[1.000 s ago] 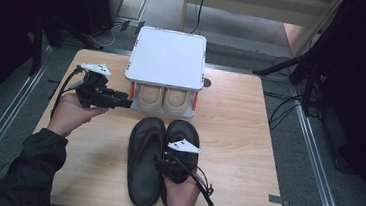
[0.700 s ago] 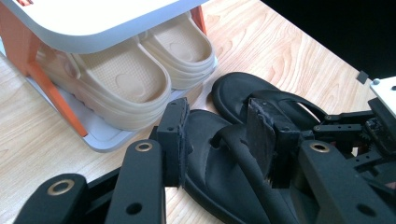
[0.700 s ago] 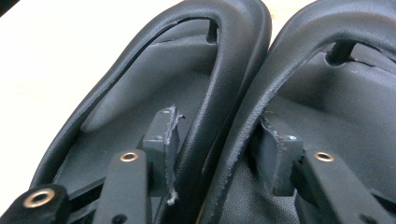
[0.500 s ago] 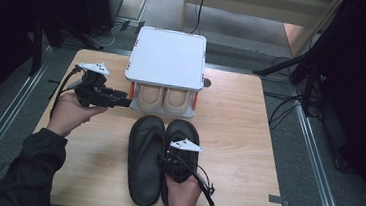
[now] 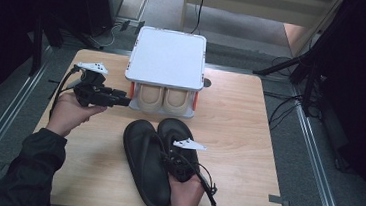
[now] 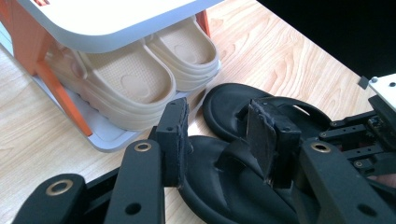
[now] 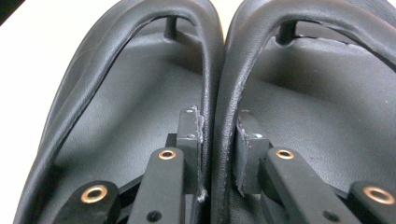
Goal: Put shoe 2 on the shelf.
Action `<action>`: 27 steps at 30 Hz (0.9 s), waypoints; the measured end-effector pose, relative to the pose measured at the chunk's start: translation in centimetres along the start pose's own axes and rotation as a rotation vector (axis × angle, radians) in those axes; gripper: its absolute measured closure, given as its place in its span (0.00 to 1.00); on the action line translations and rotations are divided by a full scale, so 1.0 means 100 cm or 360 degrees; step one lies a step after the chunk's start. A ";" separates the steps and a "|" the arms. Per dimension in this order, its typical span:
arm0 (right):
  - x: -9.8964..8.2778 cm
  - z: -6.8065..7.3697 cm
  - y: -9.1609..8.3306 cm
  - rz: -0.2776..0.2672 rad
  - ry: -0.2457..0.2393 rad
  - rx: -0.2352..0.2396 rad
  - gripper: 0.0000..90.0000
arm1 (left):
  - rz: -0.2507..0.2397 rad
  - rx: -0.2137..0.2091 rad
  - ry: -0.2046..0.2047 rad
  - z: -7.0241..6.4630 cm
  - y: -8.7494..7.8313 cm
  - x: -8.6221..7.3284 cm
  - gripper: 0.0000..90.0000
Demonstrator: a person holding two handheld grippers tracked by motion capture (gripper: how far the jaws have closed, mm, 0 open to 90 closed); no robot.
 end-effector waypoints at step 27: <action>0.030 -0.012 -0.035 0.0139 -0.0618 0.0445 0.86 | 0.0011 0.0095 -0.0013 0.011 -0.007 -0.009 0.46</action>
Point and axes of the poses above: each handheld gripper's, and its own axes: y roughly forward along the jaws, x roughly out of its top, z roughly to its left, the point moved 5 cm from there along y, roughly forward along the jaws, and after that the axes turned 7 degrees about -x, right-handed, at the moved point
